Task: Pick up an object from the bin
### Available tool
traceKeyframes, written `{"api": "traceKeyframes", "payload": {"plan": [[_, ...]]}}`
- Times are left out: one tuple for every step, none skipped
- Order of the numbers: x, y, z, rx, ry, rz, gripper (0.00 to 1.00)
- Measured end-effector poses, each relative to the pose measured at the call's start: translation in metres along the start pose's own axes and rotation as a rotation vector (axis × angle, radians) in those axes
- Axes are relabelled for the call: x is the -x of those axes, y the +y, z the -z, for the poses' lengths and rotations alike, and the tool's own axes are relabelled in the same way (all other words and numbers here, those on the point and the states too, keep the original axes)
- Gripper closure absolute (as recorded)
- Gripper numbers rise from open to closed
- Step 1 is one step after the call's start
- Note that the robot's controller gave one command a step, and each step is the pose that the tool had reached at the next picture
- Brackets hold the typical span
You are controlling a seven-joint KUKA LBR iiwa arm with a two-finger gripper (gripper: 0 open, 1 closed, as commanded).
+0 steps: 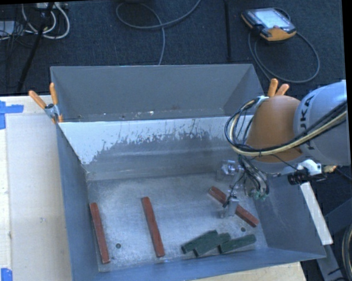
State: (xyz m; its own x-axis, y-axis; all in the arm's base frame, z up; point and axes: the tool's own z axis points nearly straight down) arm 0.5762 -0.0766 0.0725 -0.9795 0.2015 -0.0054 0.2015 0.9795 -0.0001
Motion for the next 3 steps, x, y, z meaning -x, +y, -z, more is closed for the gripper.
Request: {"api": "traceKeyframes", "payload": {"plan": [[-0.023,-0.081,-0.003,0.0,0.007,-0.074,1.0],[-0.023,-0.081,-0.003,0.0,0.007,-0.074,1.0],[-0.02,-0.059,0.149,0.0,-0.002,0.235,1.0]]}}
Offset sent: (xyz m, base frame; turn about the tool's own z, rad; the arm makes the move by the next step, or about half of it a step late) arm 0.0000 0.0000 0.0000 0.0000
